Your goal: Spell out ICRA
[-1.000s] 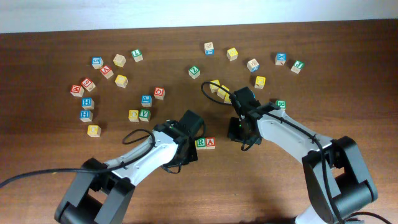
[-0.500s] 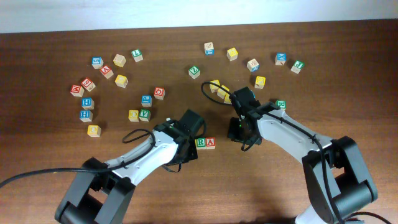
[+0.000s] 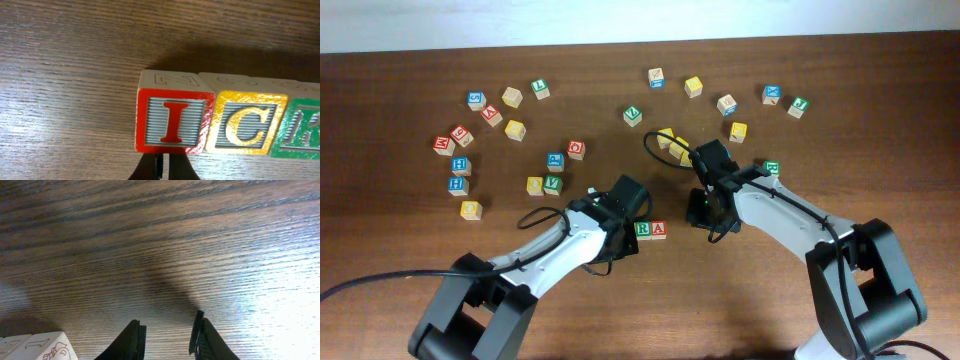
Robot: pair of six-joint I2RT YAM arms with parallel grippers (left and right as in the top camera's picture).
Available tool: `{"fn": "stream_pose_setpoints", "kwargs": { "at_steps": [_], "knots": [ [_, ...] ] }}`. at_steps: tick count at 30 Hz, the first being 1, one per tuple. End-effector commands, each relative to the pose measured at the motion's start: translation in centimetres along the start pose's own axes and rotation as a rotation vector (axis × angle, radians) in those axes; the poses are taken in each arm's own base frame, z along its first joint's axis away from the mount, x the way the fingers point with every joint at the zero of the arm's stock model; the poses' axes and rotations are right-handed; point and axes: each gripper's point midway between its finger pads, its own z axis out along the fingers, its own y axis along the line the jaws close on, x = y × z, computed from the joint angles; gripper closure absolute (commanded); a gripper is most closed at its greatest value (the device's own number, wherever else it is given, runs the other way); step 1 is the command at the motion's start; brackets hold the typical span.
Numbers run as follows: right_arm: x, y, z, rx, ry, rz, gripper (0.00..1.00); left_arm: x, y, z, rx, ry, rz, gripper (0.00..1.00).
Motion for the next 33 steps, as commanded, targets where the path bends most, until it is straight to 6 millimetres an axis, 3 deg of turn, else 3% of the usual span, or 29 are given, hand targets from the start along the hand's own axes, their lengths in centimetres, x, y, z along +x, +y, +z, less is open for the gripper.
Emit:
{"fn": "stream_pose_setpoints", "kwargs": {
  "at_steps": [1, 12, 17, 19, 21, 25, 29, 33],
  "knots": [
    [-0.1, -0.4, 0.1, 0.015, -0.007, 0.009, 0.75, 0.2, 0.4, 0.4, -0.026, -0.003, 0.021, 1.00],
    [0.4, 0.4, 0.1, -0.026, 0.022, -0.017, 0.78, 1.1, -0.2, 0.2, 0.020, 0.050, 0.050, 1.00],
    [0.9, 0.9, 0.0, -0.059, 0.048, -0.018, 0.85, 0.0, -0.2, -3.2, 0.069, -0.012, 0.029, 1.00],
    [1.1, 1.2, 0.0, -0.071, 0.058, -0.018, 0.89, -2.0, 1.8, -5.0, 0.086, -0.060, -0.059, 1.00],
    [1.3, 1.5, 0.0, -0.072, 0.059, -0.030, 0.96, -3.3, 4.0, -5.5, 0.071, -0.082, -0.133, 1.00],
    [1.9, 3.6, 0.1, -0.103, 0.037, -0.090, 0.96, -4.6, 7.2, -4.9, 0.035, -0.073, -0.223, 1.00],
    [2.2, 5.3, 0.1, -0.134, 0.013, -0.134, 0.96, -4.2, 7.1, -3.6, 0.015, -0.037, -0.213, 1.00],
    [2.8, 6.2, 0.0, -0.171, 0.032, -0.150, 0.96, -3.8, 5.7, -0.9, 0.060, 0.039, -0.212, 1.00]
  ]
}}
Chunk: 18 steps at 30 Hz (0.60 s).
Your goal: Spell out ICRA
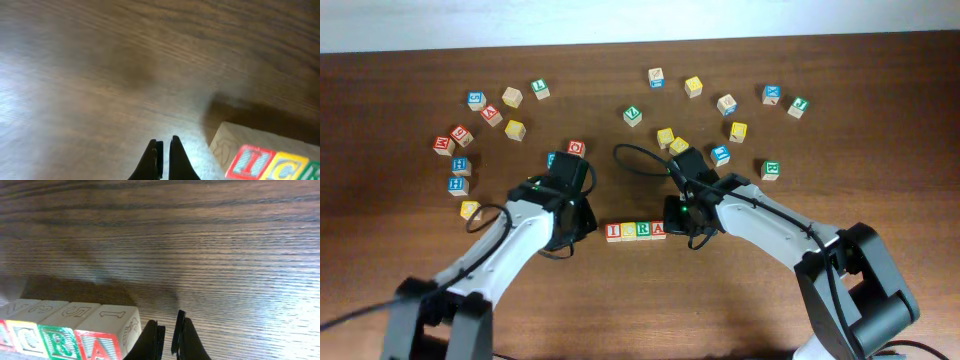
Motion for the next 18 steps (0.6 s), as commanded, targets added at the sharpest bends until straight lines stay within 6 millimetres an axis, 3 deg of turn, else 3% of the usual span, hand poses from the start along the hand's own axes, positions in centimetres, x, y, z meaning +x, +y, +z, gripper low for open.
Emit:
{"fn": "stream_pose_setpoints", "kwargs": {
  "at_steps": [1, 5, 18],
  "knots": [
    [0.6, 0.6, 0.1, -0.026, 0.023, -0.014, 0.96, 0.7, -0.8, 1.9, 0.024, 0.064, 0.017, 1.00],
    [0.6, 0.6, 0.1, -0.026, 0.022, -0.014, 0.96, 0.6, -2.8, 2.0, 0.126, 0.073, 0.076, 1.00],
    [1.0, 1.3, 0.1, -0.065, 0.045, -0.015, 0.96, 1.2, -4.6, 1.7, 0.225, 0.116, 0.092, 1.00]
  ]
}}
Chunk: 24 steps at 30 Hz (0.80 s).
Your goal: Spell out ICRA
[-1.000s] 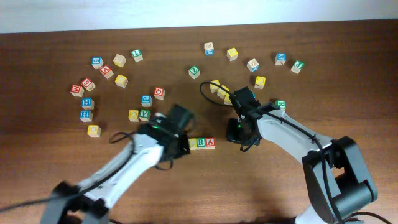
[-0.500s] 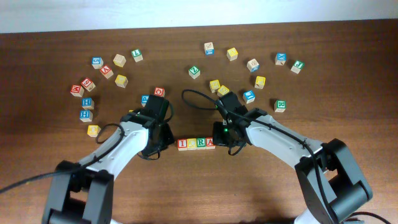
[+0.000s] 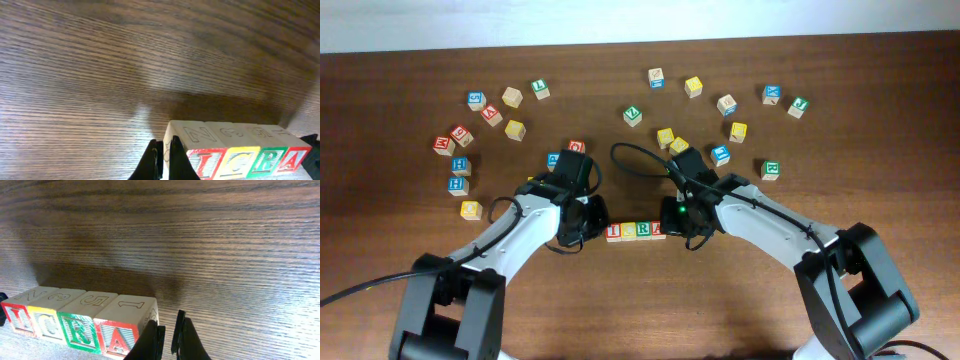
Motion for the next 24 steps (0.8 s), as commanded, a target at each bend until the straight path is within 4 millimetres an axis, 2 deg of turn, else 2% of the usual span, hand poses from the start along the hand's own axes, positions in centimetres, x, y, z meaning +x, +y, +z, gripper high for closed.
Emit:
{"fn": "stream_pose_setpoints", "kwargs": {
  "at_steps": [1, 9, 12, 13, 17, 19, 21, 24],
  "knots": [
    [0.3, 0.3, 0.1, -0.010, 0.010, -0.012, 0.96, 0.2, -0.7, 0.1, 0.037, 0.017, 0.035, 1.00],
    [0.3, 0.2, 0.1, -0.006, 0.006, -0.012, 0.95, 0.2, -0.6, 0.1, 0.032, 0.017, 0.034, 1.00],
    [0.0, -0.2, 0.1, 0.016, -0.009, -0.012, 0.92, 0.2, -0.2, 0.2, 0.008, 0.014, 0.031, 1.00],
    [-0.1, -0.4, 0.1, 0.025, -0.015, -0.011, 0.88, 0.1, 0.3, 0.1, -0.020, 0.004, 0.030, 1.00],
    [-0.4, -2.1, -0.1, 0.116, -0.042, -0.005, 0.87, -0.7, 3.0, -0.2, -0.157, -0.047, 0.017, 1.00],
    [-0.5, -2.2, -0.1, 0.120, -0.045, -0.018, 0.85, -0.9, 3.5, -0.3, -0.167, -0.050, 0.003, 1.00],
    [-0.5, -2.2, -0.3, 0.124, -0.042, -0.020, 0.83, -1.2, 3.8, -0.9, -0.165, -0.058, -0.008, 1.00],
    [-1.5, -2.9, -2.9, 0.145, -0.045, 0.015, 0.82, -2.4, 3.5, -4.0, -0.131, -0.128, 0.012, 1.00]
  ]
}}
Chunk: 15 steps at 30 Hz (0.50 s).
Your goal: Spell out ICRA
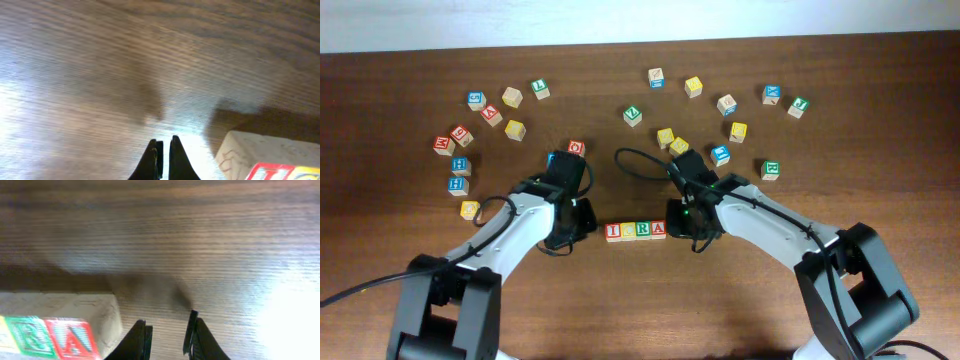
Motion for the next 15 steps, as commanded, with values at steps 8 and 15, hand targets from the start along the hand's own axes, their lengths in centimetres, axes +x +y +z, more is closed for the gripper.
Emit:
{"fn": "stream_pose_setpoints", "kwargs": {
  "at_steps": [8, 15],
  "knots": [
    [-1.8, -3.7, -15.3, -0.048, -0.210, 0.095, 0.68, -2.4, 1.8, -16.0, 0.135, -0.442, -0.003, 0.71],
    [3.8, -6.3, -23.2, -0.064, -0.366, 0.087, 0.00, -0.8, 3.5, -18.0, 0.102, -0.482, -0.014, 0.01]
  ]
}}
